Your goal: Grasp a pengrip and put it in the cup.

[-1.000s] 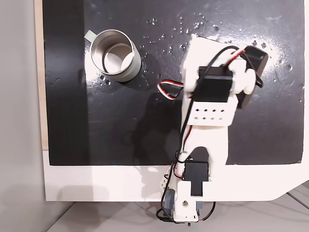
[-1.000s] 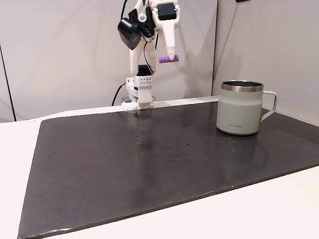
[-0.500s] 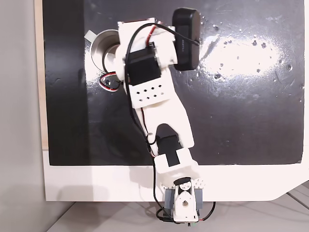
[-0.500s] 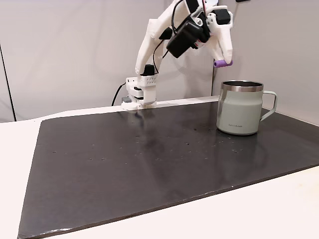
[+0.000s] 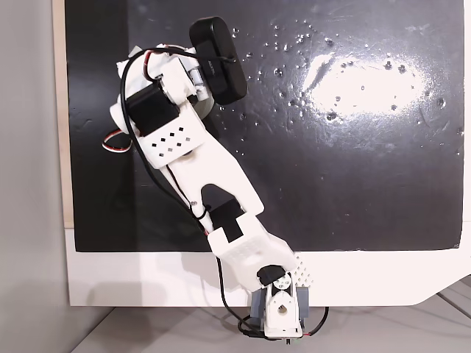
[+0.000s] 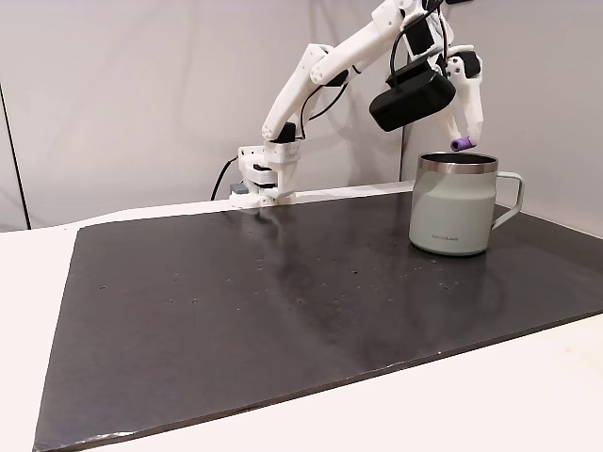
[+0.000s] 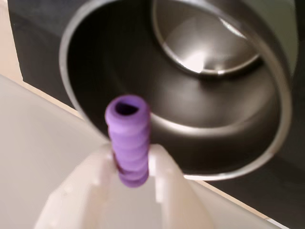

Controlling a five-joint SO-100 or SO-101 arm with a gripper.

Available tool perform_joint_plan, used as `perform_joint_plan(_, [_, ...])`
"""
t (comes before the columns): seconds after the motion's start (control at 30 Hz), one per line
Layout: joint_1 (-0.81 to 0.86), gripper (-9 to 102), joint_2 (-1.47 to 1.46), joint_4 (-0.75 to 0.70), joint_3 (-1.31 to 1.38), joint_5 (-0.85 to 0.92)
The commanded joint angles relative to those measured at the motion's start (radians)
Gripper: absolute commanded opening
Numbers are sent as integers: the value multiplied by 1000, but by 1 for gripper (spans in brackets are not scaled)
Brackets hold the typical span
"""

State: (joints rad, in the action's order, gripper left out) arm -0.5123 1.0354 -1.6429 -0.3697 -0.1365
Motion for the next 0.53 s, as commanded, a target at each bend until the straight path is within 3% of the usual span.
perform_joint_plan(0.0, [-26, 3, 21, 12, 57, 18])
perform_joint_plan(0.2, [-23, 26, 31, 3, 57, 15])
perform_joint_plan(0.5, [-23, 28, 35, 0, 57, 15])
